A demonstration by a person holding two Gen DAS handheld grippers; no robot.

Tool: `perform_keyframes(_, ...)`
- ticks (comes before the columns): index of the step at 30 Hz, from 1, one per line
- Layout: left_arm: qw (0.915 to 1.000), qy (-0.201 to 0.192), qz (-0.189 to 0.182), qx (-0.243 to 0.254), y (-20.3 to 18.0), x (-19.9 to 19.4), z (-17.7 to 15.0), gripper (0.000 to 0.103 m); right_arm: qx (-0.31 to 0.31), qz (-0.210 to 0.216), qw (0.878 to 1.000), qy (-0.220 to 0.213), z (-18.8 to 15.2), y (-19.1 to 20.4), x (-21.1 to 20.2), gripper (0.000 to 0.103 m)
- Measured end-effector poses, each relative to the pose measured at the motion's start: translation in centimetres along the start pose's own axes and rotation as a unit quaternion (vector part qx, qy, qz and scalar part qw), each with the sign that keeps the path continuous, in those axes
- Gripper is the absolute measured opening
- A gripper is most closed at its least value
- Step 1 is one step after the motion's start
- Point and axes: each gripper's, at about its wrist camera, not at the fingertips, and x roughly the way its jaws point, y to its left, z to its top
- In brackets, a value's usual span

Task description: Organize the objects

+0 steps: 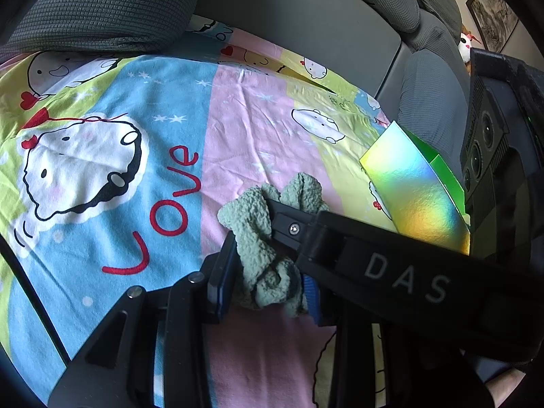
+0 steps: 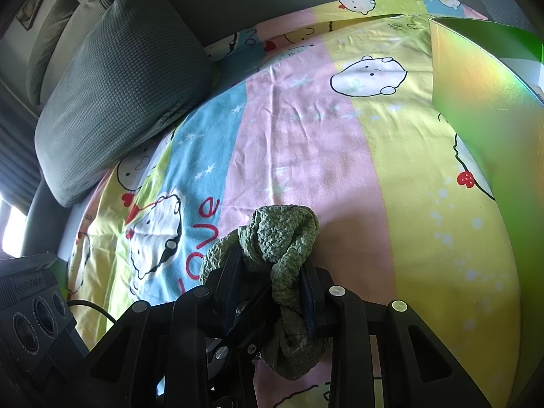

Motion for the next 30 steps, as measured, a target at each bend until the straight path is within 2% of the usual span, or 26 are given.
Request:
perform_keyframes(8, 1.0000, 0.000, 0.003, 0.004, -0.2, 0.0, -0.1, 0.034, 0.008, 0.014, 1.000, -0.002, 0.0, -0.3, -0.1, 0.032)
perform_keyframes(16, 0.9998, -0.002, -0.016, -0.009, 0.2, -0.1, -0.1, 0.035, 0.024, 0.029, 0.999, 0.004, 0.3, -0.7, 0.0, 0.031)
perform_keyframes(30, 0.9998, 0.000, -0.016, -0.009, 0.2, -0.1, 0.0, 0.036, 0.025, 0.033, 0.999, 0.007, 0.4, -1.0, 0.0, 0.031)
